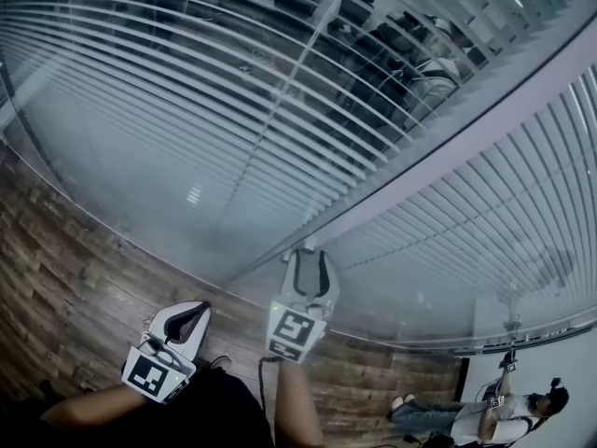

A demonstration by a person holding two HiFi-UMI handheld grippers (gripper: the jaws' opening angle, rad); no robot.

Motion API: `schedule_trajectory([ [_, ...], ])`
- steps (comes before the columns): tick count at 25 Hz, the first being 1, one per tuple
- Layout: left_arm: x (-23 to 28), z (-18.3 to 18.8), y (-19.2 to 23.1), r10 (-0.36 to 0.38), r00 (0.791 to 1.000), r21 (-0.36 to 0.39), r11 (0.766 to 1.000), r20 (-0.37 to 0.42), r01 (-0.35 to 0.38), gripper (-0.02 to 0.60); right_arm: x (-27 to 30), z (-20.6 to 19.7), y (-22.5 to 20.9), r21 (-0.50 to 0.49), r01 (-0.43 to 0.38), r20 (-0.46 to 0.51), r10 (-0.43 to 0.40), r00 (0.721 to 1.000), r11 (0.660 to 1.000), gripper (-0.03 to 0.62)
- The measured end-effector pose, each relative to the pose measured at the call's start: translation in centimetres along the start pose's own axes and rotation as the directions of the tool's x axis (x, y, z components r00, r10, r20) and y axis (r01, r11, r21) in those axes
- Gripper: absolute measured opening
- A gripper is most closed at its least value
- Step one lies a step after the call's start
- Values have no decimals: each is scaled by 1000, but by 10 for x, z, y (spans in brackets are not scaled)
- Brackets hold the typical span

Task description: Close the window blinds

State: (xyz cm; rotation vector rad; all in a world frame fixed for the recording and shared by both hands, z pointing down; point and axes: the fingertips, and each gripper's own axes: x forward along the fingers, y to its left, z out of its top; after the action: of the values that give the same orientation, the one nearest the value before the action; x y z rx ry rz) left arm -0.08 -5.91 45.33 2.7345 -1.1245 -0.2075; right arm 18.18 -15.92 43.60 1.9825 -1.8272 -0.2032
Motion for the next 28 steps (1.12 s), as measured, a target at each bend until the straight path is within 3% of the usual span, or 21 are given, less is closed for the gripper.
schedule_trajectory([
  [5, -2, 5, -2, 9, 1000, -2, 1000, 16, -9, 2, 9, -1, 5, -284, 36, -45, -51, 998, 958, 169],
  [9, -3, 10, 1, 17, 999, -15, 1000, 29, -17, 2, 12, 0, 4, -360, 93, -39, -114, 993, 928, 133],
  [11, -3, 17, 2, 23, 999, -16, 1000, 43, -22, 2, 12, 1, 4, -279, 90, -26, -102, 994, 956, 130],
  [13, -3, 20, 2, 28, 999, -17, 999, 44, -27, 2, 12, 2, 1, -66, 61, -1, -61, 998, 996, 130],
  [15, -2, 25, 2, 35, 998, -19, 999, 45, -34, 2, 11, 4, -4, 158, 29, 22, -33, 999, 987, 131],
  [18, -3, 33, 1, 44, 998, -22, 999, 45, -43, 2, 8, 10, -11, 390, -1, 60, -24, 998, 921, 130],
  [21, -4, 40, -3, 45, 998, -21, 999, 46, -44, 2, 5, 16, -19, 625, -53, 104, -15, 994, 779, 130],
  [23, -4, 43, -5, 44, 998, -13, 999, 47, -43, 2, 5, 18, -23, 690, -69, 116, -16, 993, 721, 130],
  [25, -3, 46, -6, 44, 998, -13, 999, 49, -44, 2, 6, 19, -23, 669, -73, 116, -7, 993, 740, 132],
  [28, -4, 46, -6, 47, 998, -18, 999, 52, -46, 2, 3, 20, -20, 530, -67, 98, 17, 995, 846, 138],
])
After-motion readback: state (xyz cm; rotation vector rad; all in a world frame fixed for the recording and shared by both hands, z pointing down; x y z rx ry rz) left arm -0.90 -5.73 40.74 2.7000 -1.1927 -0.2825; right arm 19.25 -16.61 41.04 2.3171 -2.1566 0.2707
